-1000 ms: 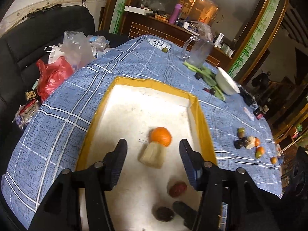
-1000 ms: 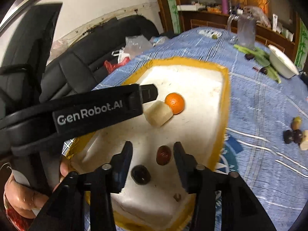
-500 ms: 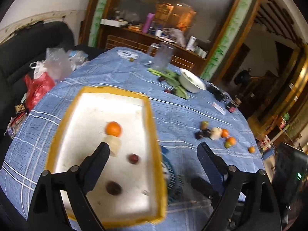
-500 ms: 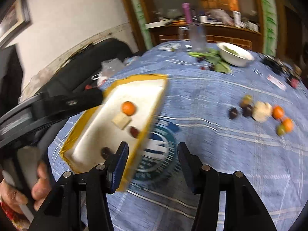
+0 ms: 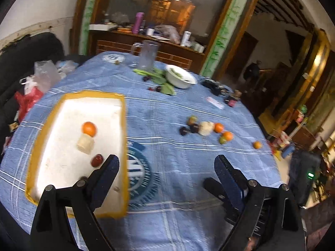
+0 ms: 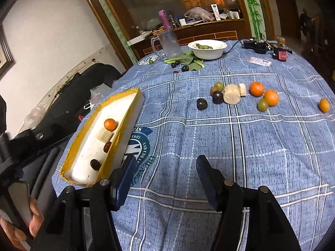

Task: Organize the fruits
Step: 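Move both open grippers back over the remaining fruits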

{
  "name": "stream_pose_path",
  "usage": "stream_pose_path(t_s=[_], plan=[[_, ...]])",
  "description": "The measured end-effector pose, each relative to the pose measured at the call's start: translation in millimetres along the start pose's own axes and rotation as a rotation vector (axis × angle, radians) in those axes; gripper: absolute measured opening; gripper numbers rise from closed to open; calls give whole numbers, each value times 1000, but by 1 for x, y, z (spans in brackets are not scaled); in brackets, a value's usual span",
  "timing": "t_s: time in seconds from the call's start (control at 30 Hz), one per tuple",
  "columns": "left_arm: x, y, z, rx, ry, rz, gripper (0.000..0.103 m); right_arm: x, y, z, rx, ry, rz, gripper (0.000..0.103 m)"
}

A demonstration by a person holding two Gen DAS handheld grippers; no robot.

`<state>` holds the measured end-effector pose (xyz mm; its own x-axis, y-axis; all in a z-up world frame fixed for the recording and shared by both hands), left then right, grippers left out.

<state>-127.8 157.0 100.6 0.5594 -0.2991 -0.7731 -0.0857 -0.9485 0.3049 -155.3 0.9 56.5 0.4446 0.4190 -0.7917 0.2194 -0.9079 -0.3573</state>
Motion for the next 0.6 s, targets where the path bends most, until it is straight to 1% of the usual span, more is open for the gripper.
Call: stream_pose_path(t_s=[0.1, 0.17, 0.27, 0.37, 0.47, 0.6], plan=[[-10, 11, 5, 28, 29, 7, 92, -4, 6, 2, 16, 15, 13, 64], [-13, 14, 8, 36, 35, 19, 92, -3, 9, 5, 30, 10, 16, 64], [-9, 14, 11, 25, 24, 19, 92, 0, 10, 11, 31, 1, 23, 64], [-7, 13, 14, 18, 9, 32, 92, 2, 12, 17, 13, -1, 55, 64], [-4, 10, 15, 25, 6, 9, 92, 9, 21, 22, 17, -15, 60, 64], [12, 1, 12, 12, -20, -22, 92, 15, 55, 25, 68, -48, 47, 64]])
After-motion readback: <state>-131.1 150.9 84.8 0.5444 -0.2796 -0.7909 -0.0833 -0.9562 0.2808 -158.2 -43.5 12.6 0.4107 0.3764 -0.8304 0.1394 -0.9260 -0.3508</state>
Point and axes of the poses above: each gripper's, at about its wrist camera, not at the fingertips, and x roughly the way its jaws point, y to its right, z to its underside, the point moved 6 cm from there along x, roughly the way its jaws point, and after that the axes turned 12 degrees about -y, right-handed, at the moved point
